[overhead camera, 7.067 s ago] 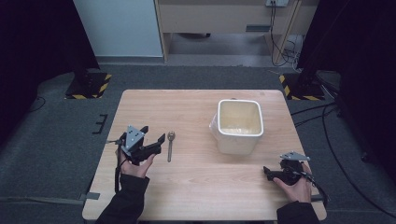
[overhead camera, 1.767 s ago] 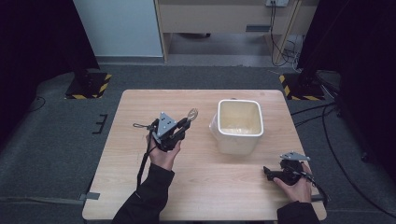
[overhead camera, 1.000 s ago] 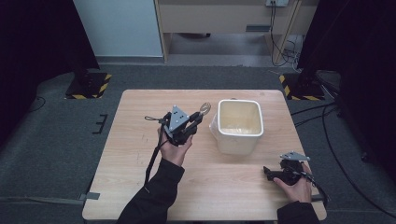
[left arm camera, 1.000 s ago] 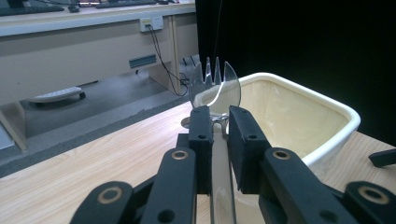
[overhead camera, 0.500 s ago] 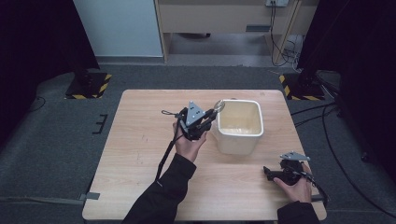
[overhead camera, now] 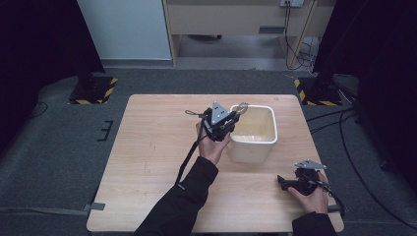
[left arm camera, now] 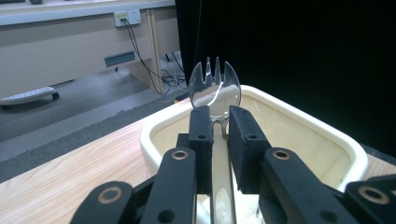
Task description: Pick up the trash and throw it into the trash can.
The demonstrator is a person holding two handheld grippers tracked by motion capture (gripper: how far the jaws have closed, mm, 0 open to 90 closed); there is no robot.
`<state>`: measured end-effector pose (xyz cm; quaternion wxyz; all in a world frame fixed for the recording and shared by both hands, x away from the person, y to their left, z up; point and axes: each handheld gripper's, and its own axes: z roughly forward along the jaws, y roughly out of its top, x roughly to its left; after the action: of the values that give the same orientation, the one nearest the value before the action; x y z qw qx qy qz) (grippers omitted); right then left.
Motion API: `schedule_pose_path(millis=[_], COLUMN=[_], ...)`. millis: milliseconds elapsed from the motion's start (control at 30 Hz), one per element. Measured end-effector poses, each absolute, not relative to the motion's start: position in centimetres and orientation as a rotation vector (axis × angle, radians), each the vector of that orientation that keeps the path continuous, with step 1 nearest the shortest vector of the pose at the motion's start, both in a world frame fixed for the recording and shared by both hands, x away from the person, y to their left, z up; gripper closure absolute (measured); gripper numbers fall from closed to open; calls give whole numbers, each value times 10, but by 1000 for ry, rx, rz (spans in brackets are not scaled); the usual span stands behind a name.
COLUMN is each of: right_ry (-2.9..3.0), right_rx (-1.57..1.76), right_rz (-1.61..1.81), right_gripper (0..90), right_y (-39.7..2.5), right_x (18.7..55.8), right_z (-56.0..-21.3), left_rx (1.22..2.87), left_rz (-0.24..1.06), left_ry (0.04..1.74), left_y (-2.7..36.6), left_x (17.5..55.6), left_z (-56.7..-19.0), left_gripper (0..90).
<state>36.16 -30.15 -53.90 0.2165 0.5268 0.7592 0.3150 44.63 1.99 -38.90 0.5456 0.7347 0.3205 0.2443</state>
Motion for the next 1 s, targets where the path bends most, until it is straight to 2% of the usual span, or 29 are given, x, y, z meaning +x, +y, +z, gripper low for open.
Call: schedule_pose_path(millis=[600, 700, 767, 867, 1000], right_ry=[2104, 2103, 2103, 2109, 2109], right_rx=[1458, 1462, 1462, 1455, 1456], right_rz=[873, 874, 875, 875, 875], right_gripper=[4, 4, 4, 4, 4], right_y=[-302, -301, -301, -301, -301], right_x=[362, 362, 361, 362, 361], right_z=[-539, -539, -539, -539, -539], left_rx=[1776, 1788, 1788, 1801, 1794], left_rz=[554, 517, 484, 480, 489], left_ry=[756, 781, 798, 808, 804], left_y=[-25, -29, -29, -24, -10], left_x=[472, 478, 480, 481, 475], left_z=[-394, -399, -402, -403, -395], left_gripper=[794, 791, 757, 660, 594])
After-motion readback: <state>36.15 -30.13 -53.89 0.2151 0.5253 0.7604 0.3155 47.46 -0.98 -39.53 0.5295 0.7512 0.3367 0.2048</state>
